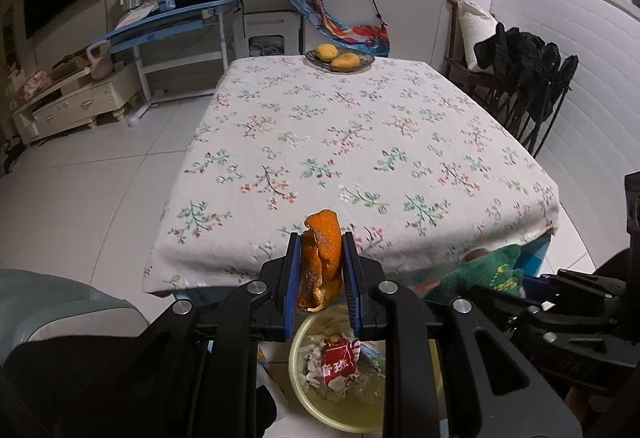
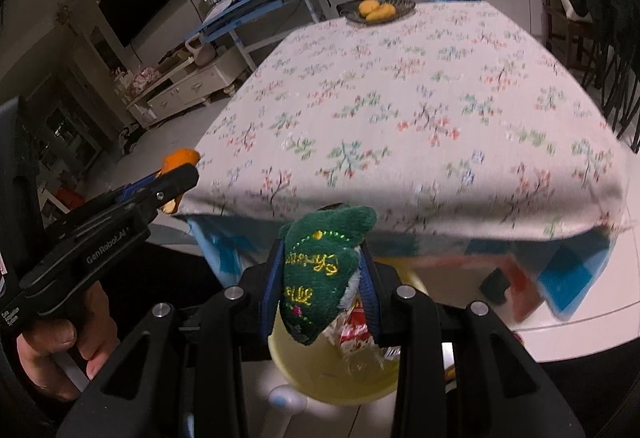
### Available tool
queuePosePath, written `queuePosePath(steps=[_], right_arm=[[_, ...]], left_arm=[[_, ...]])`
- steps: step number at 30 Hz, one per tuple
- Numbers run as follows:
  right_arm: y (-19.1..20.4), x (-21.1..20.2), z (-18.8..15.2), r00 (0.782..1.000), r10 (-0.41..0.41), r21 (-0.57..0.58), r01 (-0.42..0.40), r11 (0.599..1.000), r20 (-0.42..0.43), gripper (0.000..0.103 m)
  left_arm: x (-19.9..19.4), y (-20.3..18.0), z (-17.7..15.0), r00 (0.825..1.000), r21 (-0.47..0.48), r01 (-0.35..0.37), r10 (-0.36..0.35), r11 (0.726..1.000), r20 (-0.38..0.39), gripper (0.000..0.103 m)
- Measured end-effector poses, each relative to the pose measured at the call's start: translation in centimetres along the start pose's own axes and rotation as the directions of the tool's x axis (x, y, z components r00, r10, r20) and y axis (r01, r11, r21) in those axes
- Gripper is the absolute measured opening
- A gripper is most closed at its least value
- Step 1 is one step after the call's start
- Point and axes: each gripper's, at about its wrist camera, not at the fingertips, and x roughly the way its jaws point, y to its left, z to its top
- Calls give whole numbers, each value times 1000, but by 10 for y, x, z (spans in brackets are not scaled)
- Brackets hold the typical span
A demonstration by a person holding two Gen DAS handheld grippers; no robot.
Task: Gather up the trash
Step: 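Carry the pouch and peel with both tools down toward the yellow basin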
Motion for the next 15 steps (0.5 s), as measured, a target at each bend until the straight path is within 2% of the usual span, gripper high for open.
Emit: queuePosePath(steps=[15], right_arm=[[6,21,-22,990,-46,-33,42,999,-131,35]], left_arm=[[5,-18,-27,998,62,38,-35,997,-59,19]])
